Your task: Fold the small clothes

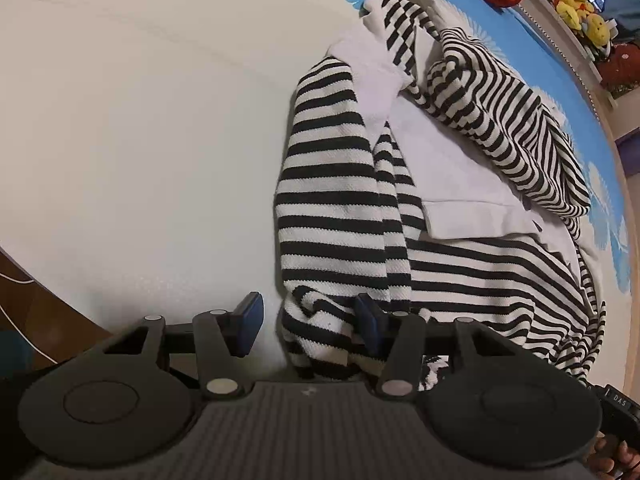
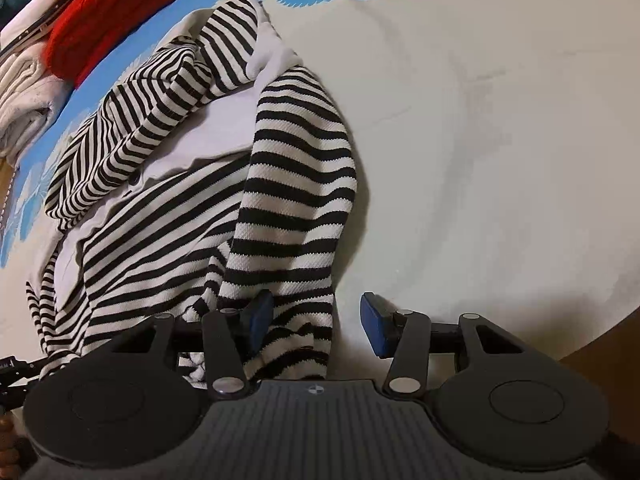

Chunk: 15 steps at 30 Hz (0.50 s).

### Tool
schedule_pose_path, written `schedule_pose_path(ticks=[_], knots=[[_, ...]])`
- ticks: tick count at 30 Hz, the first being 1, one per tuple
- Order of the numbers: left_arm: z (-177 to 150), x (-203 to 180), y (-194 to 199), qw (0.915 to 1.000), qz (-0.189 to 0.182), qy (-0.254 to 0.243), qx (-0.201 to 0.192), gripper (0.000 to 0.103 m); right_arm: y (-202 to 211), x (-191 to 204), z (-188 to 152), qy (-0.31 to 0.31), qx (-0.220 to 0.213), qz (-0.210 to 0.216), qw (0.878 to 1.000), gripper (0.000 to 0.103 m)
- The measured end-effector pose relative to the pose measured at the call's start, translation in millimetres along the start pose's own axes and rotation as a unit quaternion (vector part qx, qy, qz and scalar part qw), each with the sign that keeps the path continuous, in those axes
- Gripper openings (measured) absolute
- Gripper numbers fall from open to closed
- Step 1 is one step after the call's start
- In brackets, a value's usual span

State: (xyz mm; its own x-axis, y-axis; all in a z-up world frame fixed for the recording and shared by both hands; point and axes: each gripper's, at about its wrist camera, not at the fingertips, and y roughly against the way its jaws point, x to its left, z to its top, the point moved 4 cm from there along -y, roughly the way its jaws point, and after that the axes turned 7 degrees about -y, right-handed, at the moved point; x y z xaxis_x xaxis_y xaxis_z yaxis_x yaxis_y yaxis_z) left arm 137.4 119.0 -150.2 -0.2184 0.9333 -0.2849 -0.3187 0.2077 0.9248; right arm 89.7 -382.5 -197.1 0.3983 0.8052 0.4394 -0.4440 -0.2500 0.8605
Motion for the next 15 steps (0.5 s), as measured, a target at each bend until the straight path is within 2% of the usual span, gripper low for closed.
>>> schedule_pose_path(ticks=[5, 9, 15], knots=[[0, 0, 2, 0.9999, -0.006, -0.008, -0.002, 0.055, 5, -2, 2, -0.033, -0.003, 0.028, 0.999, 0.051], [0, -3, 1, 0.9998, -0.004, -0.018, -0.001, 0.051, 0, 1, -3, -0.013, 0.008, 0.018, 1.000, 0.051], [-3, -12, -2, 0.9990, -0.005, -0.045, 0.001, 0.031, 0, 4, -5, 0.000, 0.004, 0.015, 1.000, 0.051]])
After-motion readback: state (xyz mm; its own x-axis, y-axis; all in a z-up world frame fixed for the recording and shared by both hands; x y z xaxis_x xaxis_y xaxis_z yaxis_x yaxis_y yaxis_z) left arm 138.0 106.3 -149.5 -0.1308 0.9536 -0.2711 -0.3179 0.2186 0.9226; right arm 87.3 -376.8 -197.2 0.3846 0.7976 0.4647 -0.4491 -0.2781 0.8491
